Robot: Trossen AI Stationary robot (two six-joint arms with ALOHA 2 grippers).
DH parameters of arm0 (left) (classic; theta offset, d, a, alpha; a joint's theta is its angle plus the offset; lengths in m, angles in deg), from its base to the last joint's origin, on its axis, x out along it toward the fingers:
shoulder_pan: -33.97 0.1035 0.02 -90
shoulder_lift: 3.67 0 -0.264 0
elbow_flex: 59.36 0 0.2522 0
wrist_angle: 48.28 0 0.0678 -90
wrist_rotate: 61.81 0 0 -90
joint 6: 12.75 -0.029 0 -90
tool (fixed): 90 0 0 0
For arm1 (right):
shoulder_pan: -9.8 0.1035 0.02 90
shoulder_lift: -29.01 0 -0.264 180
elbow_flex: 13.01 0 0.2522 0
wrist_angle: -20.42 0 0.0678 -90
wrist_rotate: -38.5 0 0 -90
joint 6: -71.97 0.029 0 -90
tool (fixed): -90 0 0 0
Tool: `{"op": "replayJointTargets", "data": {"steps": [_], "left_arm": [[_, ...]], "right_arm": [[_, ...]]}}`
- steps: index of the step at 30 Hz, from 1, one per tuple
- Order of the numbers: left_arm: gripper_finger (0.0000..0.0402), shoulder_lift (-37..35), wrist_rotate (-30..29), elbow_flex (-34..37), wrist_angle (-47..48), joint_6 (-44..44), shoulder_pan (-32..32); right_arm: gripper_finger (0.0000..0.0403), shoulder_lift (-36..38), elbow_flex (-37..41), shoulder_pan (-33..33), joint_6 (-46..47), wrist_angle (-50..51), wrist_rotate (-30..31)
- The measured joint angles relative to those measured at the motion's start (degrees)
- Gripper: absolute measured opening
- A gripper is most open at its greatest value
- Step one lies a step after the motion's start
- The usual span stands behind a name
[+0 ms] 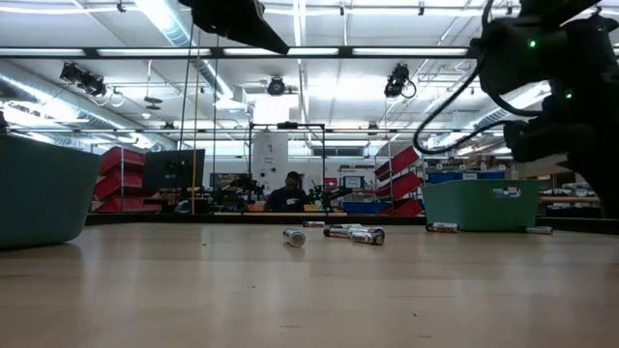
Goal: Sort batteries
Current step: Put the silver battery into the blue bin
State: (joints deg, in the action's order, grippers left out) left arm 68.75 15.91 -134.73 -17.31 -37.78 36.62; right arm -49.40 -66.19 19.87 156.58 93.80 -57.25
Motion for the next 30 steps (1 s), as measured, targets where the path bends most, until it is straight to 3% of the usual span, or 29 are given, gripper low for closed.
{"op": "replayJointTargets", "data": {"steps": [4,8,16,21,24,30], "left_arm": [[0.0000,0.0,-0.2,0.0,-3.0,-3.2,3.2],[0.0000,-0.6,-1.1,0.0,-6.2,-3.6,7.2],[0.0000,-0.6,-1.3,0.0,-8.3,-3.9,14.6],[0.0000,-0.8,-0.7,0.0,-13.2,-3.4,18.6],[0.0000,-0.8,1.1,0.0,-18.9,-1.8,19.9],[0.0000,-0.9,4.7,0.0,-26.0,0.1,19.8]], "right_arm": [[0.0000,-0.9,0.0,-1.7,1.4,8.0,-0.1],[0.0000,-2.7,0.1,-4.2,0.9,7.4,0.5],[0.0000,-3.6,-1.7,-7.3,-9.2,-3.3,6.0],[0.0000,-3.4,-1.8,-7.3,1.7,-18.5,5.9],[0.0000,-3.7,-2.2,-7.3,4.0,-25.5,13.5],[0.0000,-3.1,-5.0,-2.2,33.2,-7.7,23.5]]}}
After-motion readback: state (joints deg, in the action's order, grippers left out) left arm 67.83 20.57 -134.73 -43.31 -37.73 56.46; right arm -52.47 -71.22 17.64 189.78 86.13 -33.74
